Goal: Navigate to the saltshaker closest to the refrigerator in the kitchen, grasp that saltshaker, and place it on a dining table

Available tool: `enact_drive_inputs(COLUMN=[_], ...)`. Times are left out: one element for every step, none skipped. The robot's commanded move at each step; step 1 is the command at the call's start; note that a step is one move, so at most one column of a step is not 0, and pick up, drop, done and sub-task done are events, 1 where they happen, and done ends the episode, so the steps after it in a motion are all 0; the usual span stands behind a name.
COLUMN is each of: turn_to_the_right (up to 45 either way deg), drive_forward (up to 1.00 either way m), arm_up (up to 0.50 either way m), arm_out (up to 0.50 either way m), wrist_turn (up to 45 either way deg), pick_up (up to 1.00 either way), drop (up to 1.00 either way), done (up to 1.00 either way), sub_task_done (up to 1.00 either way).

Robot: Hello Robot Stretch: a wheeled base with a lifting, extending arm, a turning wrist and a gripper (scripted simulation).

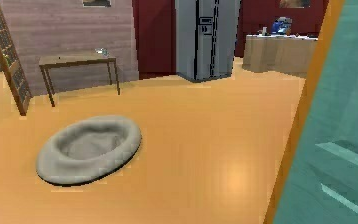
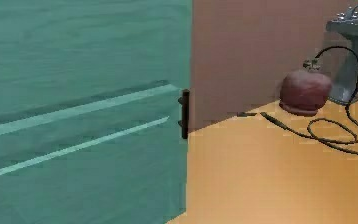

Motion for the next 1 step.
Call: enact_drive_inputs(turn_to_the_right=[0.0], drive_forward=[1.00], arm_up=[0.00], arm_out=[0.00], wrist_turn=[0.0], pick_up=[0.00], drop=[0.00], done=[0.00], sub_task_done=[0.00])
